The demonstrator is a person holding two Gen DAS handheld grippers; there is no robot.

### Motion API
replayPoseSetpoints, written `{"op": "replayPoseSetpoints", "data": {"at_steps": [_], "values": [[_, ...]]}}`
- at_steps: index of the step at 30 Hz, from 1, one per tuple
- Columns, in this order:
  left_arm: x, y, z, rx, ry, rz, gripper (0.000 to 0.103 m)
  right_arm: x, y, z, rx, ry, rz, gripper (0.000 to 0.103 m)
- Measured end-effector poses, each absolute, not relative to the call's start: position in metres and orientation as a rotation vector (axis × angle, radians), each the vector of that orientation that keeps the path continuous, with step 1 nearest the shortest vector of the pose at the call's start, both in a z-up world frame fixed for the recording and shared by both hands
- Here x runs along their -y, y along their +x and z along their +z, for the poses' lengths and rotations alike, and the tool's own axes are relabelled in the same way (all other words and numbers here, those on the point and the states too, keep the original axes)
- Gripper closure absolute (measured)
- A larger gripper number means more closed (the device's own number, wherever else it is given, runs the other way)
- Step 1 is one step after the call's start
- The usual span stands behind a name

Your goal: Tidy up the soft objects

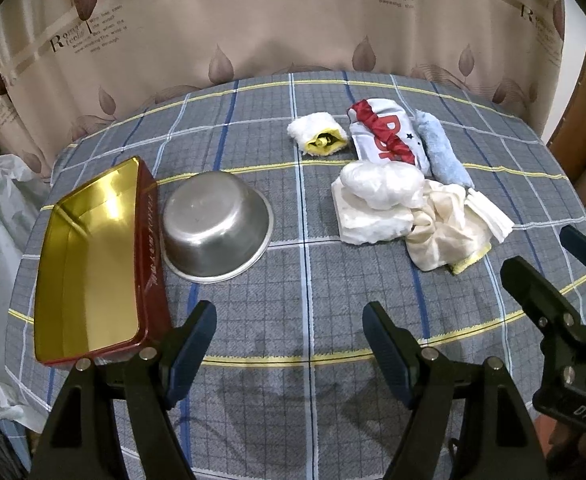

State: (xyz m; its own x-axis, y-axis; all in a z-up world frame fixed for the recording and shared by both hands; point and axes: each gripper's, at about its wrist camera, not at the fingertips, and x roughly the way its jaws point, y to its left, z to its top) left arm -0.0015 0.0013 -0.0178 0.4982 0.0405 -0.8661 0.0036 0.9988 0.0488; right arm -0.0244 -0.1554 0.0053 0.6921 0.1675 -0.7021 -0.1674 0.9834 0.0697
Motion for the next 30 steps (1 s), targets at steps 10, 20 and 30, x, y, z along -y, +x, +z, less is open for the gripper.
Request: {"op": "replayPoseSetpoints", "data": {"at_steps": [10,20,30], "values": [[0.001,-0.002,-0.019,-1.051,0.051,0.021,0.025,0.156,-0.024,0.005,-0.787,-0.001,0.186,0.000],[0.004,0.001,-0.021,-1.056,0.062,0.020,0.025,0.156,-0.023,0.003,-0.787,-0.001,0.186,0.000],[0.000,0.009,-0.027,-1.070,0.076,0.028,0.025,0.173,-0.008,-0.010,-0.812,-0.045,0.189,0.006]]}}
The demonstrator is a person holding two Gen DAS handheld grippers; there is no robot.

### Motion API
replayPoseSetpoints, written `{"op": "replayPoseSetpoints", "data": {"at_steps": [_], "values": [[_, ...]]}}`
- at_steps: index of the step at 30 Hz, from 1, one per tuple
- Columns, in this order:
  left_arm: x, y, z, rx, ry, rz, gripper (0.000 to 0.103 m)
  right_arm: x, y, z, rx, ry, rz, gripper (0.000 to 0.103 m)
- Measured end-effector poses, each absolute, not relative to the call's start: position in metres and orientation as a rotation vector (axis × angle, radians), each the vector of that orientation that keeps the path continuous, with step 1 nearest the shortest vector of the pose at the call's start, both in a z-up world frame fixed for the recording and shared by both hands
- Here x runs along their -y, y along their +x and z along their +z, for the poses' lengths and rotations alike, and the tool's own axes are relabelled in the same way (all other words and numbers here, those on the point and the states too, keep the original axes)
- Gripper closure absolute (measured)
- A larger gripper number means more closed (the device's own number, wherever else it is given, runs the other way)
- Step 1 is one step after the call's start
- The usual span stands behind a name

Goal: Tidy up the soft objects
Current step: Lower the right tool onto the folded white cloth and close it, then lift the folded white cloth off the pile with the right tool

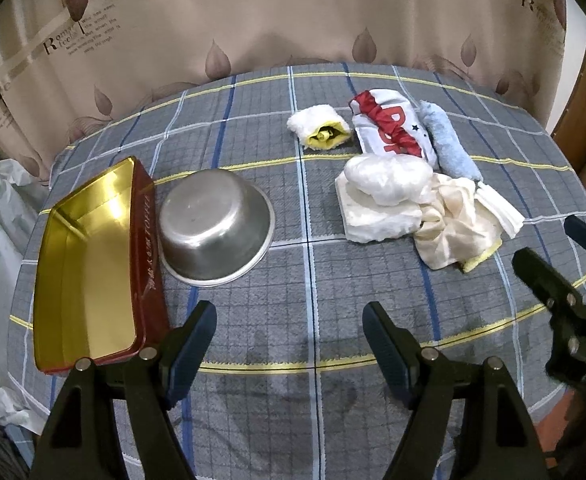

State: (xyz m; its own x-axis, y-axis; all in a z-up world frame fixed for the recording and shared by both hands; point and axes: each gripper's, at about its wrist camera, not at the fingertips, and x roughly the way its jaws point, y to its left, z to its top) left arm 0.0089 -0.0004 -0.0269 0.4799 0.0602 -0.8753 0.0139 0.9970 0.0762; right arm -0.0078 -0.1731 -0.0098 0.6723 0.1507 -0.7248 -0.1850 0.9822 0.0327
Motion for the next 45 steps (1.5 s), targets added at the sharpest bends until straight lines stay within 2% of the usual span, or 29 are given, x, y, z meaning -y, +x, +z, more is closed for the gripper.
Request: {"op": "replayPoseSetpoints", "data": {"at_steps": [3,5,8,16,18,20,27,29,41,43,45], "values": [[-0.002,0.012,-0.030,-1.076,0.076,0.030,0.025,0.182,0.002,-0.015,-0.833,-0.064,0.196,0.016],[-0.003,0.015,-0.031,-1.082,0.077,0.037,0.025,0.187,0.008,-0.018,-0.838,-0.075,0.188,0.027],[-0.003,0.019,-0.034,-1.084,0.079,0.037,0.025,0.192,0.022,-0.026,-0.864,-0.080,0.189,0.034],[0.002,0.027,-0.044,-1.103,0.099,0.030,0.025,0.197,0.050,-0.048,-0.907,-0.073,0.195,0.036],[0.003,0.030,-0.047,-1.111,0.103,0.031,0.025,0.196,0.056,-0.053,-0.921,-0.072,0.198,0.039],[0.004,0.033,-0.049,-1.116,0.103,0.030,0.025,0.198,0.060,-0.058,-0.933,-0.067,0.200,0.049],[0.008,0.045,-0.055,-1.122,0.123,0.027,0.025,0.206,0.062,-0.064,-0.947,-0.028,0.217,0.059],[0.009,0.048,-0.056,-1.123,0.126,0.023,0.025,0.209,0.060,-0.064,-0.942,-0.018,0.233,0.066],[0.008,0.054,-0.052,-1.115,0.134,0.051,0.025,0.215,0.048,-0.056,-0.908,0.014,0.258,0.080],[0.008,0.055,-0.050,-1.114,0.134,0.056,0.025,0.217,0.045,-0.053,-0.893,0.013,0.252,0.086],[0.009,0.055,-0.049,-1.110,0.139,0.057,0.025,0.220,0.043,-0.053,-0.896,0.009,0.241,0.088]]}}
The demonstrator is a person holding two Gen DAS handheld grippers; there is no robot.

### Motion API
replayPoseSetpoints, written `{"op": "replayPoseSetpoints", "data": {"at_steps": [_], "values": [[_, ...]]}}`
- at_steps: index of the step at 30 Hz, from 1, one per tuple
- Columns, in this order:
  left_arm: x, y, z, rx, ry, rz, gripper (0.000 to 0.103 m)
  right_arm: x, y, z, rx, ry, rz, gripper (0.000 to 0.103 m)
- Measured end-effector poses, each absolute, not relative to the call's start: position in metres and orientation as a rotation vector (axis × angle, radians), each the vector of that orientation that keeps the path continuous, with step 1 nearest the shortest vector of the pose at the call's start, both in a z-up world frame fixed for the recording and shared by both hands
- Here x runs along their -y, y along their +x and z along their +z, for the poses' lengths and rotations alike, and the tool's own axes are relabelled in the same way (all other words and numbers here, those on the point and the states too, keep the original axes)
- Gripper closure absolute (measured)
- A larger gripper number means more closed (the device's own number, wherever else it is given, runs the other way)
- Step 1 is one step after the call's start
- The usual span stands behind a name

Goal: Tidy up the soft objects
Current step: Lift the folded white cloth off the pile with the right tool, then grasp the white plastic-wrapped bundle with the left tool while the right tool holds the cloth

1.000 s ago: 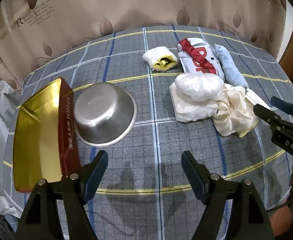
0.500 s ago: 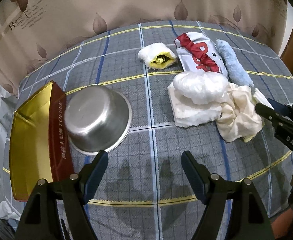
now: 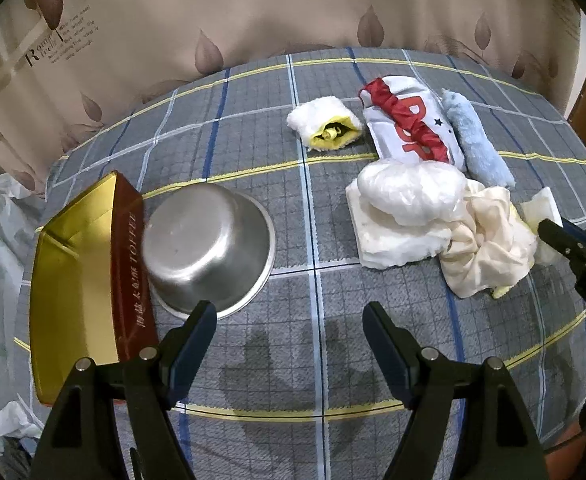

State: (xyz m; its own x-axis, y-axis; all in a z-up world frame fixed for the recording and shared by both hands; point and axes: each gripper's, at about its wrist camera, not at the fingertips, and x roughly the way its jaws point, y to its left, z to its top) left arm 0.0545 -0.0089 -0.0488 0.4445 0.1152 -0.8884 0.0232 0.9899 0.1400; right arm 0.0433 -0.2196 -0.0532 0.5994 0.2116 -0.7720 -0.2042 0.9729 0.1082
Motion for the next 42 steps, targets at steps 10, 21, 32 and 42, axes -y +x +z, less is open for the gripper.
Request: {"op": "replayPoseSetpoints", "data": {"at_steps": [10,21,32,42], "values": [[0.006,0.056,-0.034,-1.095,0.123,0.041,0.025,0.238,0.041,-0.055,-0.882,-0.025,0.110,0.090],[0.029,0.080,-0.016,-1.142,0.014,-0.139,0.025,0.256,0.047,-0.078,-0.940,0.059,0.096,0.090],[0.057,0.131,-0.014,-1.174,-0.005,-0.131,0.025,0.256,0.047,-0.086,-0.948,0.062,0.110,0.088],[0.060,0.156,-0.032,-1.230,-0.089,-0.086,0.025,0.255,0.044,-0.088,-0.942,0.076,0.123,0.086]]}}
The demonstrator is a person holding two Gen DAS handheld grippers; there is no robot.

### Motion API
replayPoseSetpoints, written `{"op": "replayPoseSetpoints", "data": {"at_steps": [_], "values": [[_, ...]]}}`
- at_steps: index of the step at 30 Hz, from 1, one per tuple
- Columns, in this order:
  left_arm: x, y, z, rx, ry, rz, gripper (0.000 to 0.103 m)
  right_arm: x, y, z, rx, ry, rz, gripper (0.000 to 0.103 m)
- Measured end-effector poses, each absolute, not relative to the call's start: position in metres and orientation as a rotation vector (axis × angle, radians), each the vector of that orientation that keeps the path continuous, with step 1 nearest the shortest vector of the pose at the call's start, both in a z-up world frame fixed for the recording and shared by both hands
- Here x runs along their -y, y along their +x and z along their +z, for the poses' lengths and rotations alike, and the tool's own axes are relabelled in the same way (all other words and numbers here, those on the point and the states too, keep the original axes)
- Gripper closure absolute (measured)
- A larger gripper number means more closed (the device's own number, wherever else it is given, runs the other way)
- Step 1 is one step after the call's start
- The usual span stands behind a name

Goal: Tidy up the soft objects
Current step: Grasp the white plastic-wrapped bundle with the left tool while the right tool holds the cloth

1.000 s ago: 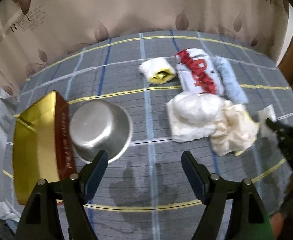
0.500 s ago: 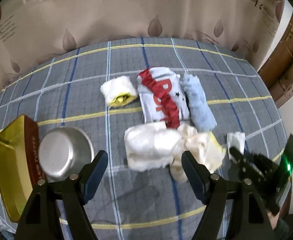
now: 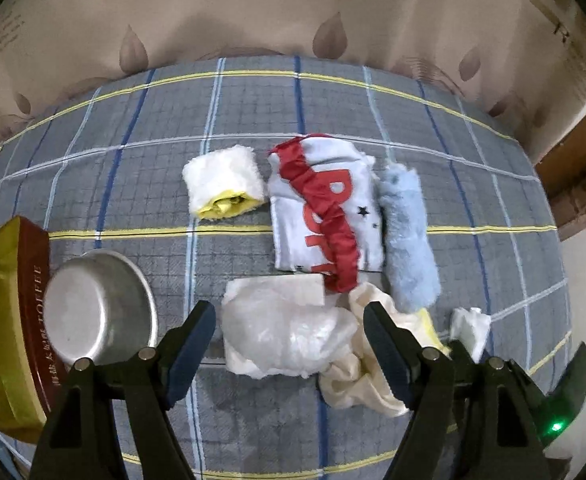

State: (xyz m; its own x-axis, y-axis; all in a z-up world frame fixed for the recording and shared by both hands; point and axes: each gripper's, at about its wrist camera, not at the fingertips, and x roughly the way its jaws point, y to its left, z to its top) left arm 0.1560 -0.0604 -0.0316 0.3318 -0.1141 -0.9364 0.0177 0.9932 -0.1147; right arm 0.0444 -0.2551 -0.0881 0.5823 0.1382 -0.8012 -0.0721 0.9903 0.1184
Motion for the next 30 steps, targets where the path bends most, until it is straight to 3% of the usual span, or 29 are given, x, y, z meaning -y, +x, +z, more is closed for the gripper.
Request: {"op": "replayPoseSetpoints", "data": {"at_steps": [20,21,22,30], "values": [[0.058,0.165,-0.062,-1.276,-0.171,-0.074,0.025,0.254,0.045,-0.089,-0.936,0.066,0.124,0.083],[0.058,0.165,-0.062,-1.274,-0.166,-0.071,0.027,0.254,0.045,-0.089,-0.937,0.065,0.124,0.083],[0.057,0.165,-0.062,-1.270,-0.172,-0.070,0.040,0.254,0.045,-0.089,-0.937,0.063,0.125,0.083],[0.053,0.161,-0.053,-1.255,-0.200,-0.087,0.055,0.253,0.045,-0.089,-0.933,0.055,0.122,0.083]]}}
